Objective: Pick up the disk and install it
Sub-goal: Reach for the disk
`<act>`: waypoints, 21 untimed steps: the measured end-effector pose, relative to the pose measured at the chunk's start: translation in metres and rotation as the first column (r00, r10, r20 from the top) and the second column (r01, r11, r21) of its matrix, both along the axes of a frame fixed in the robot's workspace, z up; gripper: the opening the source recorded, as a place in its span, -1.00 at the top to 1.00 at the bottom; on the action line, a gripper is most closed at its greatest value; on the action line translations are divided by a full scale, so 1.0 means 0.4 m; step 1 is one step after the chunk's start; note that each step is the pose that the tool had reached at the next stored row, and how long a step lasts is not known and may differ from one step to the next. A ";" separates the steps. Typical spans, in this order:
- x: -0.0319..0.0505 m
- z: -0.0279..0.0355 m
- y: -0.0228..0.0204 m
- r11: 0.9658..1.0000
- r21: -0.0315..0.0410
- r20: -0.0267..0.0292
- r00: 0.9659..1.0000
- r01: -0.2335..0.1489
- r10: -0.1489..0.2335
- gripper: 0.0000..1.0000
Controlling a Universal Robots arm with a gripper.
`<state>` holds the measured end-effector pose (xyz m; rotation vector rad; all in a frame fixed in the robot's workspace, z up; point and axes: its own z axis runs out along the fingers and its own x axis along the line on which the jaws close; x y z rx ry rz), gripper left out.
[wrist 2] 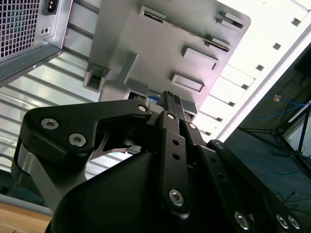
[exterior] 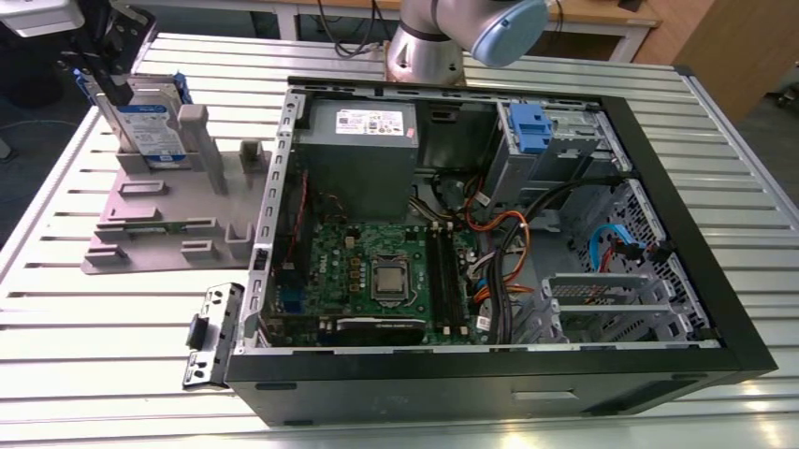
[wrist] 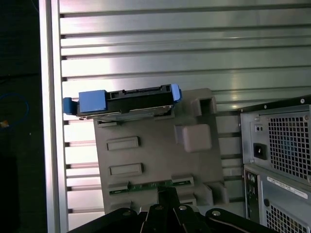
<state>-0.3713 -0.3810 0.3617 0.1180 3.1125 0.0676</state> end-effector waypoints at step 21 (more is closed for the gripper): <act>-0.021 -0.036 0.005 1.000 0.000 0.000 1.000 0.000 0.000 0.80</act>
